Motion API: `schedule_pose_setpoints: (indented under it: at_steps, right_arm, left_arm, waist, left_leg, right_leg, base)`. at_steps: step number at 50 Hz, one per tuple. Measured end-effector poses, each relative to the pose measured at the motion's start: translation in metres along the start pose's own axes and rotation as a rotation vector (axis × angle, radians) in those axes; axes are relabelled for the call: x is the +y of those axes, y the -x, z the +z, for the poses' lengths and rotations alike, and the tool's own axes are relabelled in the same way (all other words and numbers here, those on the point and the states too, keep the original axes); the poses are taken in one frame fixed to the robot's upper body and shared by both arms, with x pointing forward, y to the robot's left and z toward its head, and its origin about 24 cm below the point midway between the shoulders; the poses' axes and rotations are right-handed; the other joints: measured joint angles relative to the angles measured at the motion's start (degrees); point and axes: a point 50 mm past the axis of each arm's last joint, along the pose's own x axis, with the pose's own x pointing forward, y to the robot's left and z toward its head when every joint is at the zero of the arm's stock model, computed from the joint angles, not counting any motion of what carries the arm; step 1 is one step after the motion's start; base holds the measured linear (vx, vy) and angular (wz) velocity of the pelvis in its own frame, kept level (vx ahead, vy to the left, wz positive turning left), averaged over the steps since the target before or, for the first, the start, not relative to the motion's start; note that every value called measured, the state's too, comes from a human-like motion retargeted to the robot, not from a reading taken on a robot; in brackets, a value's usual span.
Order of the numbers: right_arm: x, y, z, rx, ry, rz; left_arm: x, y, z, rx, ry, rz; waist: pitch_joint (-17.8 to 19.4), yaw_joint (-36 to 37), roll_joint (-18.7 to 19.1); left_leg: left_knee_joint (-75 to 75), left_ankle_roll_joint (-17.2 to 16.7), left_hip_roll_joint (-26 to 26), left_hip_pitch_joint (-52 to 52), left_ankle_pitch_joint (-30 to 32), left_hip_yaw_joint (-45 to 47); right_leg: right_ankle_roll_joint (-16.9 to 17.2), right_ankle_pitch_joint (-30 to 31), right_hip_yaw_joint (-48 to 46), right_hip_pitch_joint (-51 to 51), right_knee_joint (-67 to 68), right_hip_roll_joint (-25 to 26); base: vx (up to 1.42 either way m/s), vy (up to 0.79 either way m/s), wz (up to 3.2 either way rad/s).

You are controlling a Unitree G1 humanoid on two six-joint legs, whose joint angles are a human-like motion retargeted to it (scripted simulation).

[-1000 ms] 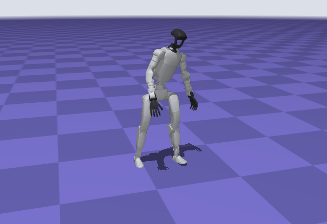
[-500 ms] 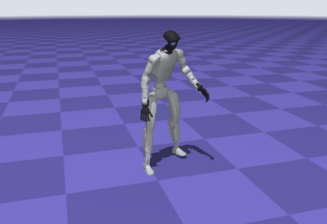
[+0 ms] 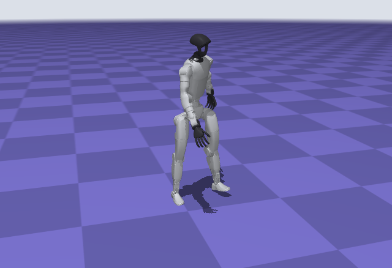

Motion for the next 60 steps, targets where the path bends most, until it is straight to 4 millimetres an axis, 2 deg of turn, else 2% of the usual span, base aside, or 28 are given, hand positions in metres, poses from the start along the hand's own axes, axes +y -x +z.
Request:
schedule_pose_setpoints:
  at_steps: [5,10,14,18,23,26,28,32,36,38,40,42,45,48,51,53,56,60]
  right_arm:
    - [0.026,0.008,0.007,-0.064,-0.021,0.066]
    - [0.061,0.023,0.005,-0.115,0.053,0.172]
    - [0.083,0.038,-0.003,-0.136,0.099,0.235]
    - [0.097,0.051,-0.014,-0.147,0.106,0.268]
    - [0.098,0.062,-0.032,-0.133,0.139,0.291]
    - [0.094,0.065,-0.042,-0.110,0.166,0.302]
    - [0.091,0.065,-0.048,-0.090,0.179,0.306]
    - [0.083,0.064,-0.055,-0.055,0.180,0.303]
    - [0.074,0.059,-0.052,-0.045,0.156,0.279]
    - [0.068,0.056,-0.050,-0.043,0.147,0.262]
    - [0.062,0.052,-0.048,-0.044,0.144,0.245]
    - [0.054,0.047,-0.045,-0.048,0.151,0.225]
    - [0.042,0.039,-0.041,-0.051,0.172,0.185]
    - [0.028,0.030,-0.039,-0.034,0.187,0.122]
    - [0.016,0.023,-0.041,0.005,0.181,0.046]
    - [0.010,0.019,-0.042,0.040,0.164,0.000]
    - [0.005,0.015,-0.043,0.087,0.132,-0.045]
    - [0.002,0.010,-0.037,0.108,0.109,-0.051]
  left_arm:
    - [0.021,0.002,0.026,-0.103,0.025,0.075]
    - [0.028,-0.005,0.067,-0.148,0.086,0.204]
    - [0.031,-0.005,0.121,-0.220,0.143,0.292]
    - [0.033,0.009,0.196,-0.390,0.151,0.357]
    - [0.020,0.052,0.303,-0.696,0.035,0.392]
    - [0.003,0.090,0.361,-0.900,-0.080,0.387]
    - [-0.011,0.119,0.393,-1.035,-0.155,0.375]
    - [-0.037,0.175,0.437,-1.274,-0.267,0.345]
    - [-0.057,0.213,0.455,-1.441,-0.297,0.304]
    - [-0.064,0.218,0.455,-1.485,-0.279,0.267]
    - [-0.070,0.213,0.448,-1.497,-0.250,0.220]
    - [-0.073,0.195,0.434,-1.468,-0.217,0.172]
    - [-0.075,0.153,0.399,-1.359,-0.170,0.106]
    - [-0.074,0.100,0.346,-1.172,-0.133,0.061]
    - [-0.072,0.050,0.280,-0.943,-0.106,0.043]
    - [-0.069,0.025,0.233,-0.781,-0.091,0.041]
    - [-0.060,0.000,0.165,-0.551,-0.063,0.049]
    - [-0.045,-0.013,0.093,-0.304,-0.003,0.064]
  waist:
    - [1.10,4.03,-4.81]
    - [2.85,4.00,-9.42]
    - [4.56,0.94,-12.15]
    - [5.63,-2.71,-13.15]
    - [6.74,-6.23,-13.47]
    - [7.53,-7.94,-13.05]
    - [8.12,-8.91,-12.51]
    - [9.14,-10.16,-10.53]
    - [9.54,-11.12,-7.26]
    - [9.46,-11.81,-5.37]
    - [9.09,-12.67,-3.25]
    - [8.34,-13.58,-0.80]
    - [6.74,-14.65,2.94]
    - [4.82,-14.79,5.88]
    - [3.09,-13.85,7.58]
    - [2.21,-12.69,8.06]
    - [1.55,-10.45,7.99]
    - [1.78,-7.03,7.19]
  left_leg:
    - [-0.31,0.19,0.90,-0.22,1.11,1.02]
    - [1.07,0.66,1.21,1.60,0.29,0.90]
    - [2.28,0.83,0.52,3.56,-1.76,0.40]
    - [2.94,0.11,1.70,5.19,-3.05,-0.75]
    - [3.02,-0.44,2.38,6.78,-3.99,-1.90]
    - [2.80,-0.63,2.42,7.69,-4.49,-2.63]
    - [2.62,-0.72,2.36,8.30,-4.84,-3.16]
    - [2.33,-1.51,3.28,9.29,-5.54,-3.95]
    - [2.38,-2.64,4.74,9.41,-6.16,-4.90]
    - [2.63,-2.72,4.76,9.23,-6.34,-5.78]
    - [3.01,-2.53,4.54,8.99,-6.31,-6.76]
    - [3.51,-2.32,4.59,8.70,-5.91,-7.53]
    - [4.32,-2.05,5.06,8.26,-4.61,-7.93]
    - [4.97,-1.71,5.26,7.87,-2.94,-7.43]
    - [5.14,-1.35,4.81,7.40,-2.01,-6.87]
    - [4.92,-1.17,4.17,6.92,-1.96,-6.77]
    - [4.15,-0.94,2.79,5.81,-2.26,-7.20]
    - [2.84,-0.60,0.67,3.60,-2.02,-8.17]
  right_leg:
    - [0.00,-0.81,1.95,0.60,0.40,1.29]
    - [0.00,-2.02,3.51,2.15,1.18,1.35]
    - [-0.78,-2.00,4.06,3.73,2.96,0.27]
    - [-2.83,-1.99,5.97,3.19,5.18,1.60]
    - [-2.29,-0.40,2.22,-0.32,4.65,0.60]
    - [-1.06,1.93,0.55,-2.76,2.75,-0.42]
    - [-0.39,4.58,0.35,-4.36,1.32,-1.09]
    - [0.00,10.19,-0.15,-7.82,-0.38,-1.41]
    - [0.00,10.99,-1.34,-10.29,-0.46,-0.84]
    - [0.00,11.93,-1.91,-10.27,-0.46,-1.11]
    - [0.00,12.41,-2.77,-9.68,-0.46,-1.63]
    - [0.00,11.57,-3.83,-8.95,-0.46,-1.85]
    - [0.00,9.73,-5.09,-8.02,-0.46,-1.57]
    - [0.00,8.41,-5.77,-7.30,-0.46,-1.23]
    - [0.00,7.23,-5.98,-6.62,-0.46,-1.10]
    - [0.00,6.44,-5.93,-6.10,-0.46,-1.08]
    - [0.00,5.29,-5.85,-5.09,-0.46,-1.17]
    - [0.00,3.91,-5.85,-3.46,-0.46,-1.33]
  base:
    - [0.19,0.06,-0.45]
    - [0.19,0.17,-0.28]
    - [0.17,0.22,0.11]
    - [0.14,0.09,0.26]
    - [0.13,0.02,0.24]
    - [0.13,-0.03,0.26]
    - [0.14,-0.07,0.28]
    - [0.16,-0.15,0.24]
    - [0.19,-0.23,0.27]
    - [0.23,-0.21,0.42]
    - [0.25,-0.20,0.47]
    - [0.26,-0.21,0.44]
    - [0.26,-0.24,0.33]
    - [0.26,-0.24,0.16]
    - [0.25,-0.21,0.01]
    - [0.23,-0.19,-0.06]
    - [0.21,-0.15,-0.06]
    - [0.19,-0.11,-0.03]
